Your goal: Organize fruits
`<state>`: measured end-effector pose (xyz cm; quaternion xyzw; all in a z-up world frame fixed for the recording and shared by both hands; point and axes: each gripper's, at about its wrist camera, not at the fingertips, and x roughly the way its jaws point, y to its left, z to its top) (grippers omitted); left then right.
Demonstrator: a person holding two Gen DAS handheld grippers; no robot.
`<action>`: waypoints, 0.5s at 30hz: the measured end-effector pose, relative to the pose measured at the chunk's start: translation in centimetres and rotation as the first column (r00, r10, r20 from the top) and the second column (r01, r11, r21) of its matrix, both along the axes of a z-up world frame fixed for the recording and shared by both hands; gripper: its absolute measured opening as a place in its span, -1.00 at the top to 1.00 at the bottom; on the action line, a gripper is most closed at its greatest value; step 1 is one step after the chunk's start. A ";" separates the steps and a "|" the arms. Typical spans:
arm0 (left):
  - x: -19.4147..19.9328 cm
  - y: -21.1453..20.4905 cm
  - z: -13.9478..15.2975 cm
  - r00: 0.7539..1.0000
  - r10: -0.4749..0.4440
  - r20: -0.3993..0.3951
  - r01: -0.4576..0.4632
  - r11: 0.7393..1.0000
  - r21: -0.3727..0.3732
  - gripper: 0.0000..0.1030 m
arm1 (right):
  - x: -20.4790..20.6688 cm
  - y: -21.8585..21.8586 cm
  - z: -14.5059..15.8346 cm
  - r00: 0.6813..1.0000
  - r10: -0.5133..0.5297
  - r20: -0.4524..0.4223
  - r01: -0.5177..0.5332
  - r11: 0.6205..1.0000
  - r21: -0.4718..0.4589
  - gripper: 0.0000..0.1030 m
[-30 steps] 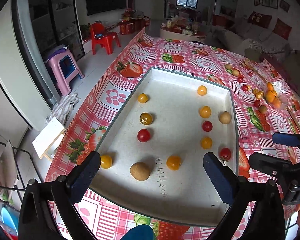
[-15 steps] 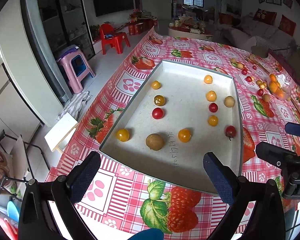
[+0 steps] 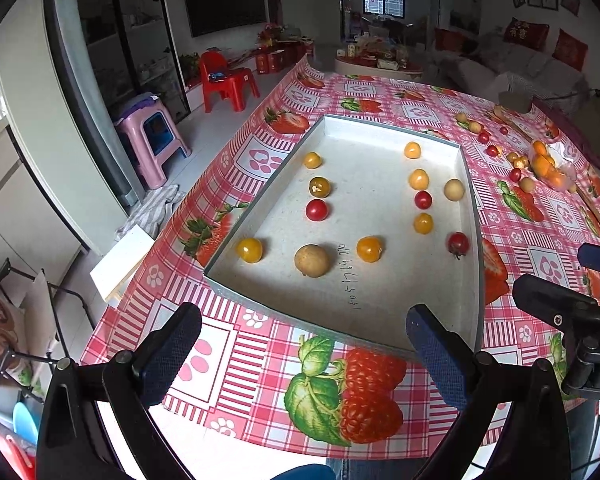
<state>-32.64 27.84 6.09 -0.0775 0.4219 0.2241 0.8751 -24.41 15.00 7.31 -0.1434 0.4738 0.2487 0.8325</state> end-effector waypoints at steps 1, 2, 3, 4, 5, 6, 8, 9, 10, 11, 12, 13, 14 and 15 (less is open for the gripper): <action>0.0 -0.1 0.0 1.000 -0.005 -0.001 0.005 1.000 0.007 -1.00 | -0.1 0.0 0.0 1.000 -0.005 0.000 0.005 1.000 0.002 -1.00; 0.0 -0.2 0.1 1.000 -0.011 -0.001 0.011 1.000 0.014 -1.00 | -0.3 0.0 0.0 1.000 -0.011 0.003 0.011 1.000 0.004 -1.00; -0.1 -0.4 0.1 1.000 -0.017 -0.001 0.017 1.000 0.023 -1.00 | -0.4 -0.1 0.1 1.000 -0.016 0.008 0.016 1.000 0.004 -1.00; -0.2 -0.5 0.2 1.000 -0.022 0.000 0.022 0.999 0.030 -1.00 | -0.4 -0.1 0.1 1.000 -0.021 0.013 0.021 1.000 0.004 -1.00; -0.2 -0.6 0.2 1.000 -0.027 0.001 0.027 0.999 0.034 -1.00 | -0.5 -0.2 0.2 1.000 -0.026 0.017 0.026 1.000 0.005 -1.00; -0.2 -0.6 0.3 1.000 -0.029 0.002 0.029 0.999 0.036 -1.00 | -0.6 -0.3 0.2 0.999 -0.032 0.020 0.031 0.999 0.009 -1.00; -0.2 -0.6 0.3 0.999 -0.034 -0.002 0.034 0.999 0.034 -1.00 | -0.6 -0.4 0.3 0.999 -0.041 0.019 0.041 0.999 0.019 -1.00; -0.1 -0.6 0.3 0.999 -0.036 -0.005 0.036 0.999 0.032 -1.00 | -0.5 -0.5 0.3 0.999 -0.046 0.016 0.046 0.999 0.024 -1.00; 0.0 -0.6 0.3 0.999 -0.038 -0.010 0.039 0.999 0.031 -1.00 | -0.4 -0.6 0.3 0.999 -0.051 0.012 0.050 0.998 0.029 -1.00; 0.0 -0.6 0.2 0.999 -0.040 -0.013 0.041 0.999 0.031 -1.00 | -0.4 -0.7 0.3 0.998 -0.055 0.009 0.054 0.998 0.031 -1.00; 0.0 -0.6 0.2 0.999 -0.042 -0.015 0.042 0.999 0.033 -1.00 | -0.3 -0.8 0.2 0.998 -0.059 0.008 0.059 0.998 0.032 -1.00; 0.1 -0.7 0.2 0.999 -0.044 -0.018 0.044 0.998 0.035 -1.00 | -0.3 -0.9 0.1 0.998 -0.064 0.008 0.063 0.997 0.033 -1.00; 0.1 -0.7 0.2 0.999 -0.046 -0.021 0.046 0.998 0.037 -1.00 | -0.2 -1.1 0.1 0.998 -0.069 0.008 0.068 0.997 0.033 -1.00; 0.2 -0.8 0.2 0.999 -0.048 -0.022 0.048 0.998 0.038 -1.00 | -0.2 -1.2 0.0 0.997 -0.072 0.007 0.072 0.997 0.034 -1.00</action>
